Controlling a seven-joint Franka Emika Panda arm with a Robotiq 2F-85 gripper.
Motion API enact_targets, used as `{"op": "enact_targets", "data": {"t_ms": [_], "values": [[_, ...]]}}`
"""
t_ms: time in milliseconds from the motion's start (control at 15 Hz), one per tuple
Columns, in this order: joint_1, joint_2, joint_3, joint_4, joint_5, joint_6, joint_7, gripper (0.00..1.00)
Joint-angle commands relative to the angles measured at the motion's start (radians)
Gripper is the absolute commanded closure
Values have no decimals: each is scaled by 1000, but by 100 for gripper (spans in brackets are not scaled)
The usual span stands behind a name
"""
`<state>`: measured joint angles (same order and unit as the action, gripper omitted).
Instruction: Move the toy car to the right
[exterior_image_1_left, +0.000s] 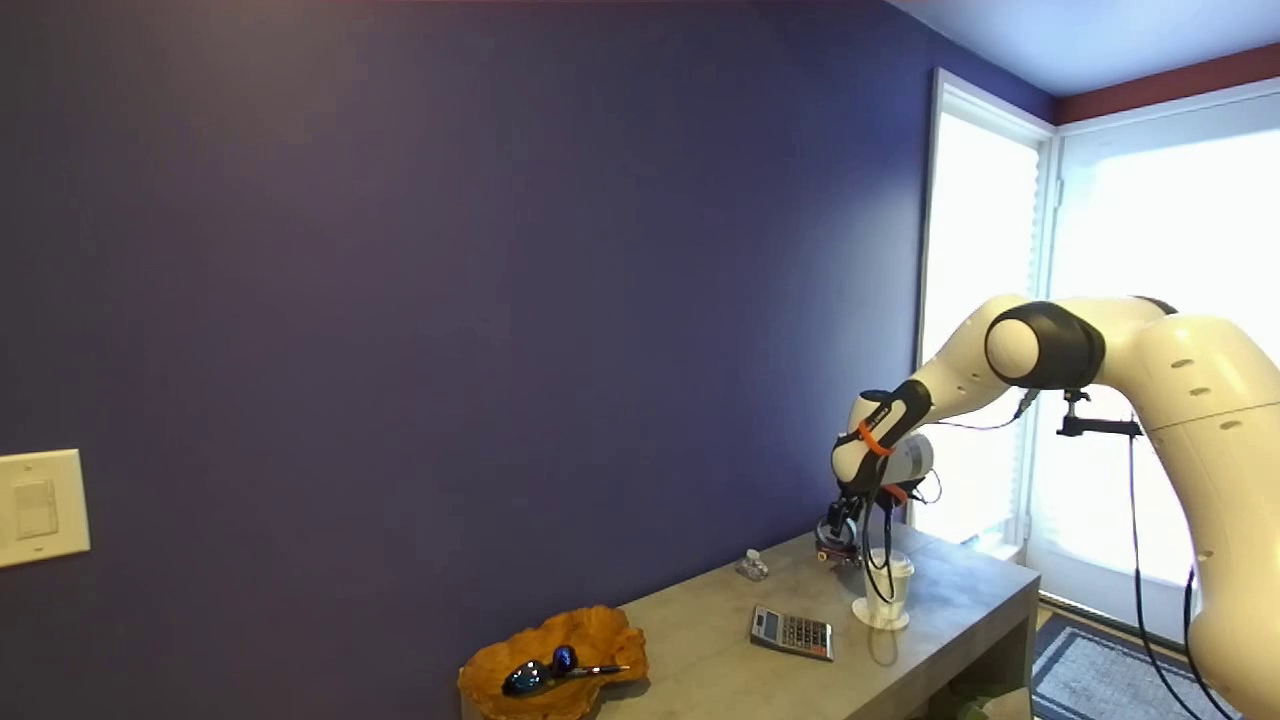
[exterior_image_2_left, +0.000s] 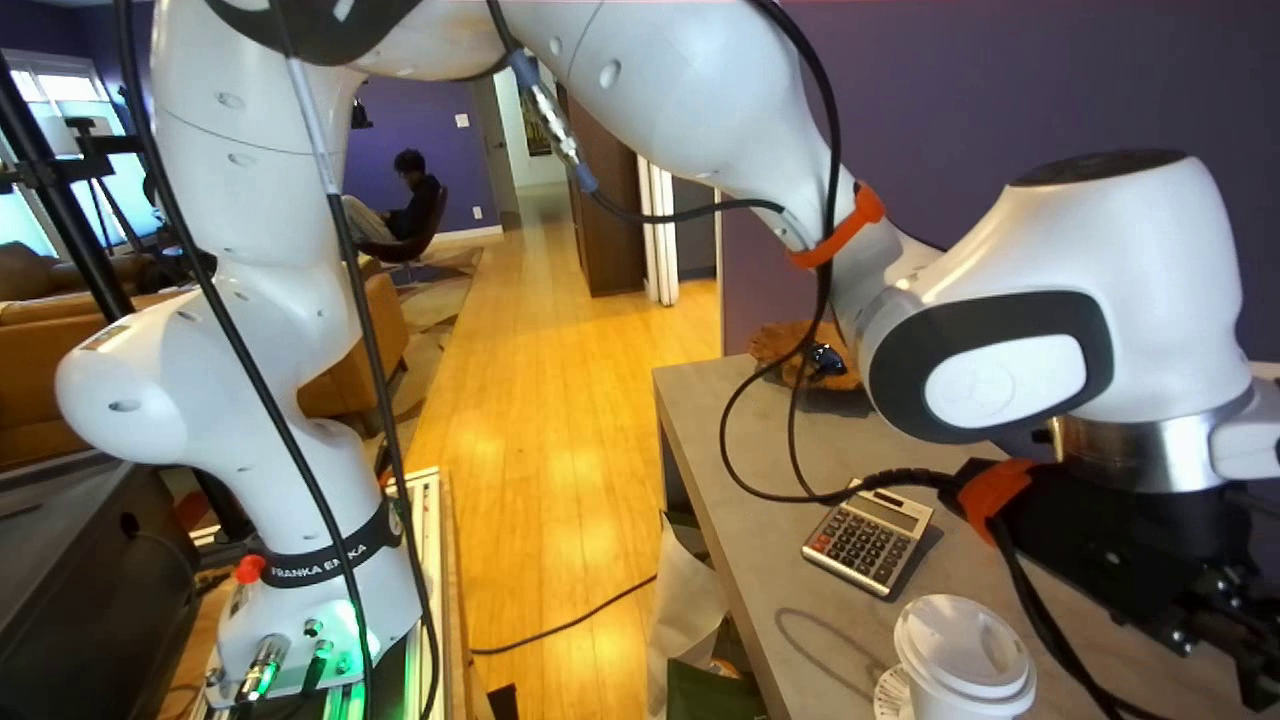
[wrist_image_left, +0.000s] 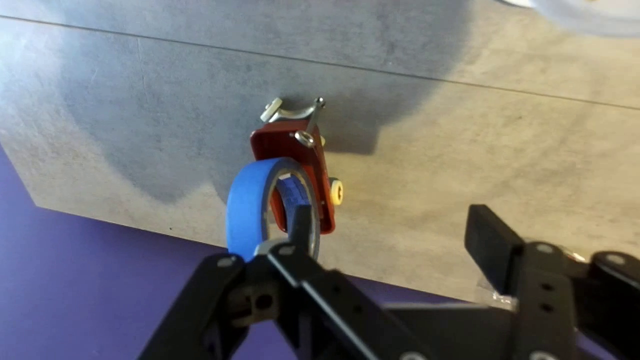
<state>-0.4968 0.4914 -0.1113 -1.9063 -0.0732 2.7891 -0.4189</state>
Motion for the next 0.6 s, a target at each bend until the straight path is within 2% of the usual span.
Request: {"op": "enact_targets", "data": {"t_ms": [0,267,333,533], "values": [[59,-187,-22,-144,25,-54,84,0],[156,-384,-75,-268,-17,-111,204,0],[163,-439,-63,-310,-1,-115,175,0],[221,-595,-67,-436,-73,-115,193,0]]}}
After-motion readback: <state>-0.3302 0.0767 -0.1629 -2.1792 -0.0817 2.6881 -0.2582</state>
